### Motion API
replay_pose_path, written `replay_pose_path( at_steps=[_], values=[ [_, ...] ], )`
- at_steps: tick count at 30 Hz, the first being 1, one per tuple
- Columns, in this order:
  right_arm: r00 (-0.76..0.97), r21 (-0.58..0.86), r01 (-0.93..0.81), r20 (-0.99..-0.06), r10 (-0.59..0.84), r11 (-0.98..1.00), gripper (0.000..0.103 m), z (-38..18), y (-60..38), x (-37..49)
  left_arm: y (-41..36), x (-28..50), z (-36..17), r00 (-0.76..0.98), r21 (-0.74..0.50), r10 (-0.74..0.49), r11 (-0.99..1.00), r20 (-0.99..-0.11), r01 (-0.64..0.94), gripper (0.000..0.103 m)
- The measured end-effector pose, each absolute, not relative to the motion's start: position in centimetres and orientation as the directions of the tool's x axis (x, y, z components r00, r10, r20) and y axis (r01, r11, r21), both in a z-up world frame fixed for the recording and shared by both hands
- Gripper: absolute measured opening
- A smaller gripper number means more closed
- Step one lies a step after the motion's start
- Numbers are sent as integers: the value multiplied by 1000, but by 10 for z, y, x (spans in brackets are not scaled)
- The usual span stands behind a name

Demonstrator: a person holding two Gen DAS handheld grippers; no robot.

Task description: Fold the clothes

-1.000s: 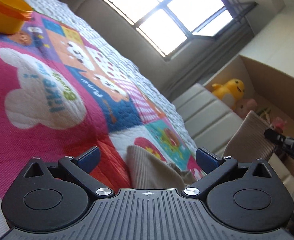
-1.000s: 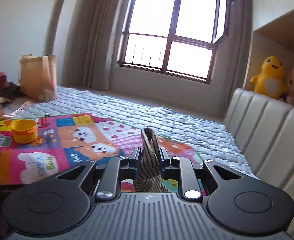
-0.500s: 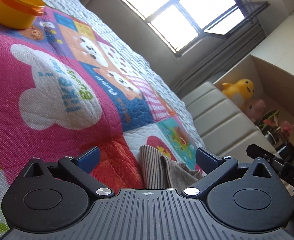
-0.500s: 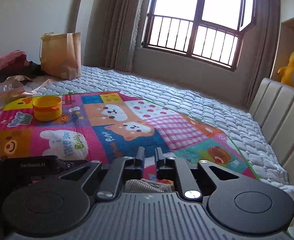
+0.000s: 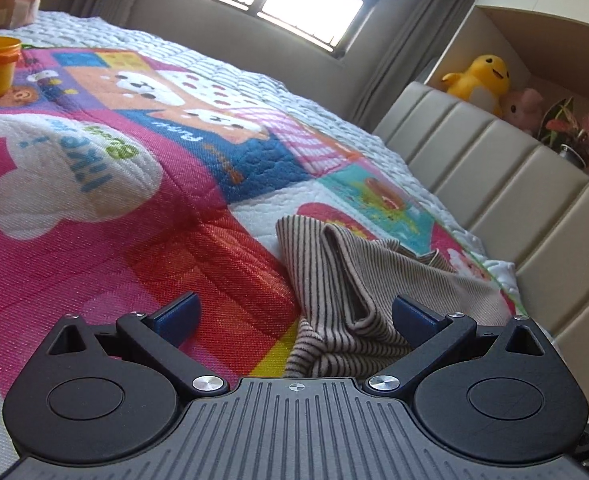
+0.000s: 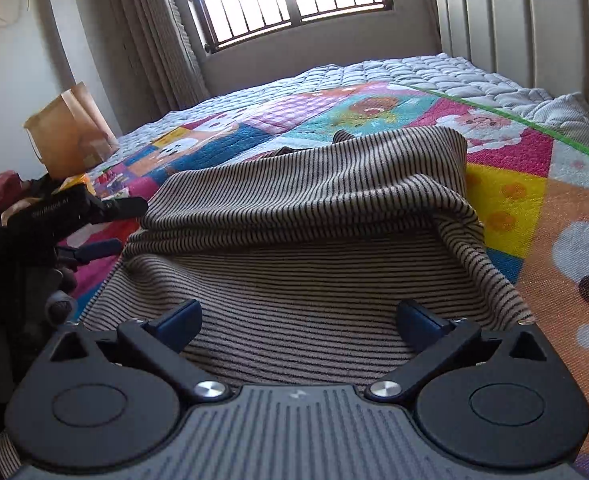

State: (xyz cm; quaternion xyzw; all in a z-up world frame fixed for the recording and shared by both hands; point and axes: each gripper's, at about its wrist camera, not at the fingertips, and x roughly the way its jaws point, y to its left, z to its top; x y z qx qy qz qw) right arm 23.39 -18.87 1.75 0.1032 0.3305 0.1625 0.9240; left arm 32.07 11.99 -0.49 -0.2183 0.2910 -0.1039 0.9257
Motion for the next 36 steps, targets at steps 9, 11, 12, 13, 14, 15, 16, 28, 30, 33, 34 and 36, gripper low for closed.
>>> replay_pose_path(
  at_steps=[9,11,12,13,14,15,16,28,30,33,34,36],
  values=[
    [713,222,-278,-603,356,934,103,20,-179,237,116,320,7,790,-423,-343,898,-509,117,100],
    [721,228,-278,-593,360,933,103,19,-180,236,106,315,20,799,-386,-346,909,-492,157,92],
    [722,238,-278,-587,366,931,103,19,-181,235,101,312,27,803,-366,-348,914,-483,176,85],
    [722,251,-277,-582,373,927,103,19,-184,235,96,310,33,807,-346,-351,918,-475,195,81],
    [722,265,-276,-577,381,924,103,19,-186,235,91,307,40,811,-326,-353,921,-466,214,79],
    [723,275,-276,-573,387,921,103,19,-187,235,83,309,43,807,-295,-348,928,-478,225,77],
    [723,281,-276,-569,391,919,103,19,-188,234,75,313,42,801,-262,-331,939,-500,224,73],
    [726,314,-273,-553,409,909,103,20,-194,235,38,336,53,801,-171,-261,965,-539,200,14],
    [726,324,-272,-548,415,906,103,19,-195,234,39,340,53,803,-136,-223,975,-553,176,11],
    [728,351,-269,-536,428,897,103,18,-200,234,49,347,38,784,-76,-143,990,-605,122,10],
    [728,363,-267,-530,434,893,103,18,-202,234,54,346,31,779,-65,-134,991,-613,119,11],
    [729,383,-265,-521,444,885,103,17,-205,235,64,344,22,777,-19,-89,995,-623,98,10]
  ],
)
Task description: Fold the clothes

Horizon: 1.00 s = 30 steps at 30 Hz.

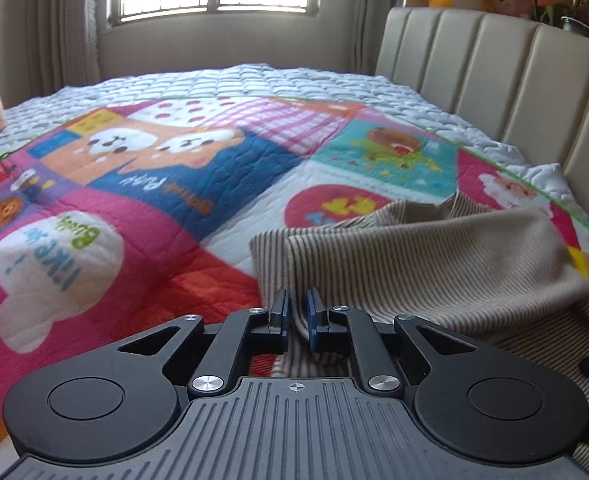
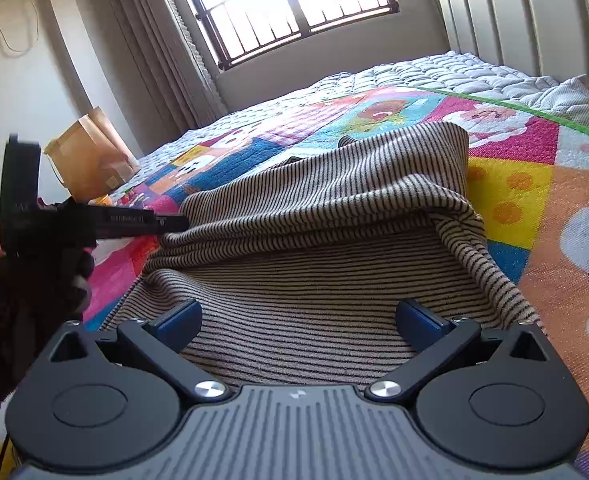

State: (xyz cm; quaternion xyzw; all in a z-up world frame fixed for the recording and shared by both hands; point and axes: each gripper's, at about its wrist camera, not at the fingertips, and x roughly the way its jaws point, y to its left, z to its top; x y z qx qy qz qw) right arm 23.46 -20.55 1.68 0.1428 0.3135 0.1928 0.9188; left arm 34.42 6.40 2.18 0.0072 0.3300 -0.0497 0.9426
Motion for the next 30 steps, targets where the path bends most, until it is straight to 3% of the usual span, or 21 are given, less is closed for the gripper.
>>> replay_pose_path(
  at_steps=[2,5,8,14,16,20,26,30],
  values=[
    [729,387,-263,-521,445,884,103,17,-206,235,73,341,20,783,29,-27,998,-621,58,9],
    [729,383,-263,-523,443,885,103,17,-205,235,96,336,22,779,-24,-31,1000,-626,21,9],
    [728,379,-262,-527,440,887,103,18,-204,236,94,326,39,805,-139,-142,987,-576,75,19],
    [725,370,-257,-537,432,892,103,18,-202,236,64,319,68,809,-351,-401,900,-430,260,51],
    [726,369,-255,-538,429,894,103,18,-202,236,53,326,63,793,-376,-443,879,-419,293,62],
    [735,372,-244,-531,422,895,103,17,-202,235,46,345,20,737,-398,-428,888,-524,232,64],
    [733,347,-237,-549,402,907,103,17,-196,235,53,340,2,758,-405,-431,882,-489,241,63],
    [722,349,-232,-564,401,908,103,18,-196,238,43,336,5,766,-340,-411,902,-494,265,71]
  ],
)
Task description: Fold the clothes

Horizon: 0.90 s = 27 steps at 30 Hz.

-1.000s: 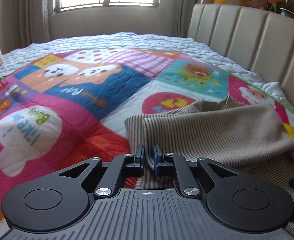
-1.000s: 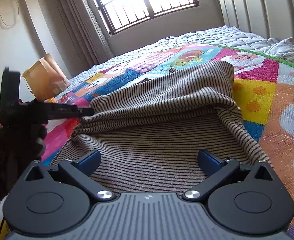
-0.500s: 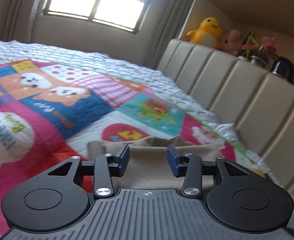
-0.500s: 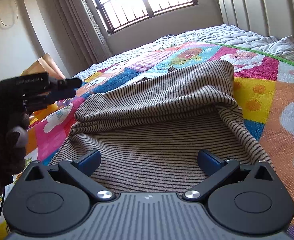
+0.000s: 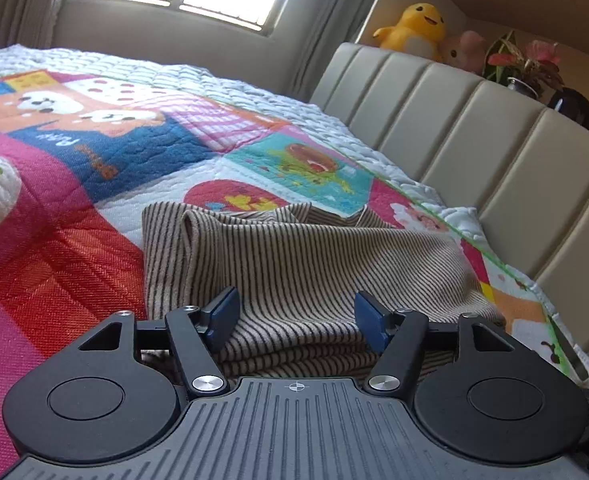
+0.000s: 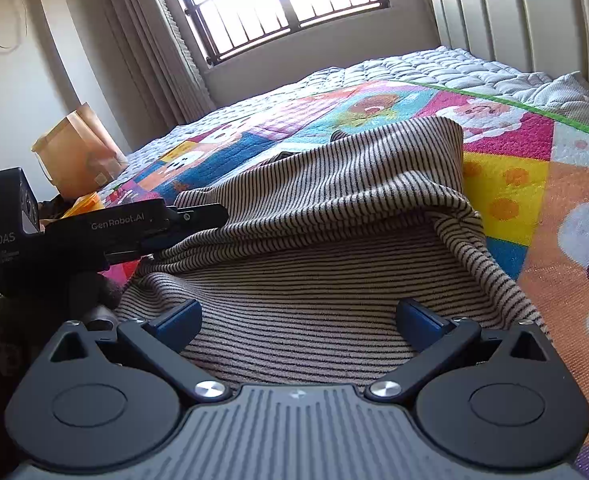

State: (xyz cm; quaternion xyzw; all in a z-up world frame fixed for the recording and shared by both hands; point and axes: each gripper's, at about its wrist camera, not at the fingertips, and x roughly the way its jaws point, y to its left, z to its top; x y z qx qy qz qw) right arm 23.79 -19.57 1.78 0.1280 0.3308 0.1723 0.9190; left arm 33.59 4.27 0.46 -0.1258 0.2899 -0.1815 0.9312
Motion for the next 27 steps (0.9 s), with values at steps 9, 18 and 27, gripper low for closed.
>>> replay_pose_path(
  at_steps=[9,18,27],
  values=[
    [695,245,-250,-628,350,937,103,25,-182,244,67,337,0,755,-481,-489,836,-436,264,71],
    [779,-41,-266,-597,190,963,41,85,-187,294,68,335,1,750,-482,-506,828,-426,286,78],
    [773,-56,-237,-616,153,970,40,61,-158,429,67,329,5,756,-484,-524,817,-392,315,93]
  ],
)
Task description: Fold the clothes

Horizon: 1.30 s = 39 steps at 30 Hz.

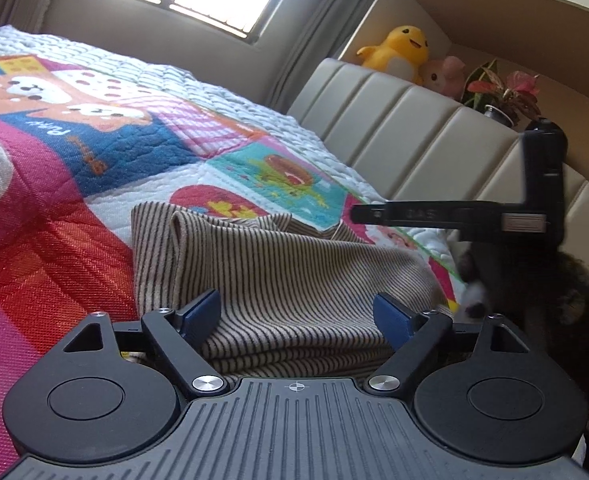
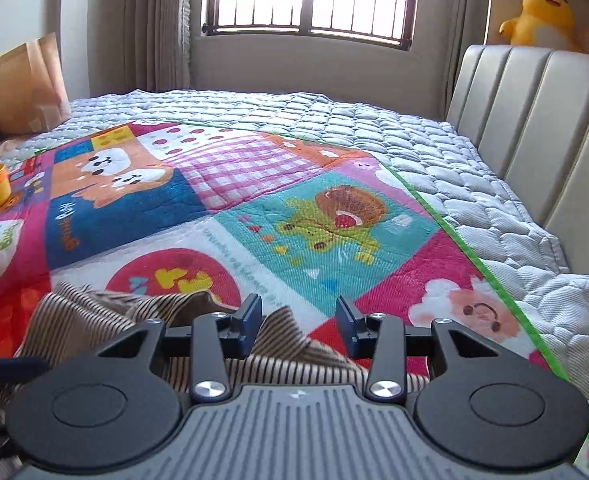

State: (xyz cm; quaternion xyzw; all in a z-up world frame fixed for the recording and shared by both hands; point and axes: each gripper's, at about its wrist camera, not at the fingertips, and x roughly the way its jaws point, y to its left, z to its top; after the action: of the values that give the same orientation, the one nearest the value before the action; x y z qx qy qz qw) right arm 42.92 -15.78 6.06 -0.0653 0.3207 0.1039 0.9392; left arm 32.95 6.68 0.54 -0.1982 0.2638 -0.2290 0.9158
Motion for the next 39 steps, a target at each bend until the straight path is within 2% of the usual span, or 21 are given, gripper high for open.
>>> replay_pose_path(
  at_steps=[1,2,4,6,8,12,18,22,25,27,28,29,30,32,34,37,39],
  values=[
    [756,-49,-225,-639,143,973,40,49,-157,440,70,328,7,764,-500,-528,807,-371,315,96],
    [731,-33,-221,-667,143,975,35,38,-157,447,76,326,9,779,-524,-527,794,-340,309,97],
    [729,-33,-236,-667,154,971,31,23,-156,448,92,324,12,815,-587,-509,761,-276,276,102],
    [737,-60,-271,-656,166,961,14,24,-151,439,111,324,15,849,-646,-467,733,-248,214,103],
    [757,-113,-299,-633,163,947,9,33,-145,426,131,324,18,879,-701,-417,697,-230,148,103],
    [813,-105,-325,-539,221,940,8,76,-156,369,154,318,33,903,-737,-377,667,-205,111,103],
    [852,-24,-368,-410,326,930,6,130,-180,248,144,282,56,863,-669,-451,716,-229,197,103],
    [820,72,-390,-427,382,918,6,118,-194,184,140,248,67,820,-651,-510,720,-259,242,103],
    [785,91,-414,-469,406,906,6,97,-195,150,139,234,79,808,-618,-501,752,-311,228,103],
    [788,120,-404,-458,412,907,7,93,-204,134,139,228,84,796,-603,-496,768,-347,216,103],
    [792,134,-397,-449,413,908,9,91,-209,127,140,226,84,785,-600,-499,772,-366,211,103],
    [803,152,-381,-435,408,912,16,92,-217,121,140,223,85,775,-597,-502,775,-385,206,103],
    [816,173,-360,-417,400,917,29,95,-226,117,139,222,82,759,-604,-509,773,-406,195,103],
    [842,216,-319,-383,380,923,48,100,-245,108,139,222,73,720,-624,-528,763,-451,168,103],
    [857,248,-273,-376,352,929,53,103,-263,107,134,222,60,684,-636,-540,759,-491,143,103],
    [854,289,-206,-414,316,935,61,97,-284,115,123,218,44,654,-627,-546,767,-524,138,103],
    [839,319,-179,-445,314,931,73,87,-291,123,116,218,36,638,-640,-566,754,-522,145,103]
  ],
)
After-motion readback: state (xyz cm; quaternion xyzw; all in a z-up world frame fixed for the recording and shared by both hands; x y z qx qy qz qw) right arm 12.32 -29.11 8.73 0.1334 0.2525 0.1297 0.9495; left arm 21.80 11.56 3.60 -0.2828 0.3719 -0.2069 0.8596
